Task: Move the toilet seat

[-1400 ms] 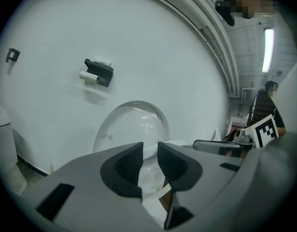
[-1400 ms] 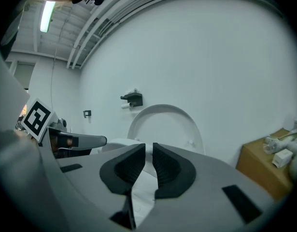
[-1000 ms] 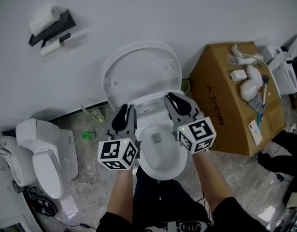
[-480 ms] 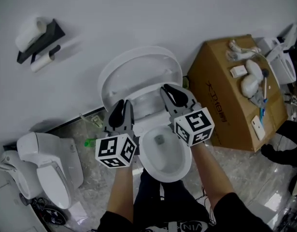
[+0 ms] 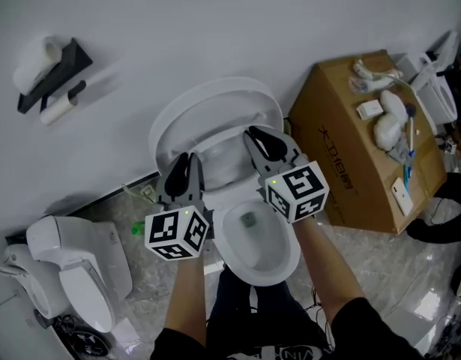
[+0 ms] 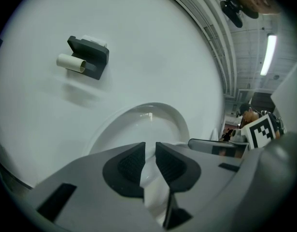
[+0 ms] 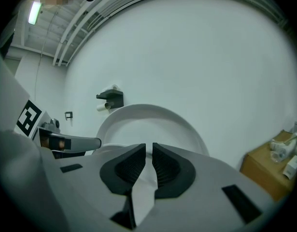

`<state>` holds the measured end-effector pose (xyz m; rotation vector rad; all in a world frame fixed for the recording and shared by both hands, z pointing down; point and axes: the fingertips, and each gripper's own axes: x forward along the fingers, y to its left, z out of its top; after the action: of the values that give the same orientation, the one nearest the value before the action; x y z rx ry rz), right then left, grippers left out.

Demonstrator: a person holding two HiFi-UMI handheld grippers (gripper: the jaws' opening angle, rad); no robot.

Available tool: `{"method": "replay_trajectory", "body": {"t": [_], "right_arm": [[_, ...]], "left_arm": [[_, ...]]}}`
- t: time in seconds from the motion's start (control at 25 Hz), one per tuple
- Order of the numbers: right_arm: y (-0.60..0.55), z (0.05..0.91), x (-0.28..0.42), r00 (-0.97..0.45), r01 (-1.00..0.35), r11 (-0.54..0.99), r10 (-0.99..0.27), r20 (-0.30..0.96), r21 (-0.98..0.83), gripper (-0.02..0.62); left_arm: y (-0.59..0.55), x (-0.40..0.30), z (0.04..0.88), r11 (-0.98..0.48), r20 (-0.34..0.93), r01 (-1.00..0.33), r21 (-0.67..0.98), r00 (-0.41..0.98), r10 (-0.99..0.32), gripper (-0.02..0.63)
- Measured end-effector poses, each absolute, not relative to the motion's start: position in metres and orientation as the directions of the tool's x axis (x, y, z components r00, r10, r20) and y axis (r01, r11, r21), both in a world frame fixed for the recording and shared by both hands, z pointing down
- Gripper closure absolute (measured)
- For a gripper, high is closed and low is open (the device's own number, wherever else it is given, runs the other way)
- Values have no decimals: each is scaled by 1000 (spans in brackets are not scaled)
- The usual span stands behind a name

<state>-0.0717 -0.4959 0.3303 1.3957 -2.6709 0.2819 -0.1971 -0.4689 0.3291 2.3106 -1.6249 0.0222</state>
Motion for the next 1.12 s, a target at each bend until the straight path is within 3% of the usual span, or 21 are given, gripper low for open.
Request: {"method": "replay_trajectory", "body": {"t": [0.32, 0.52, 1.12], "right_arm": [[-493, 329, -68, -575, -818, 562, -802, 158, -123, 547], [-492, 322, -54, -563, -814, 536, -823, 78, -223, 586], [-403, 324, -37, -631, -776, 619, -759, 163, -121, 586]], "left_arm": [[-465, -196, 327, -336, 154, -896, 290, 391, -908, 540], [-458, -205, 323, -344, 124, -900, 267, 386, -914, 543], [-387, -201, 314, -297, 153, -945, 137, 316, -936, 578]]}}
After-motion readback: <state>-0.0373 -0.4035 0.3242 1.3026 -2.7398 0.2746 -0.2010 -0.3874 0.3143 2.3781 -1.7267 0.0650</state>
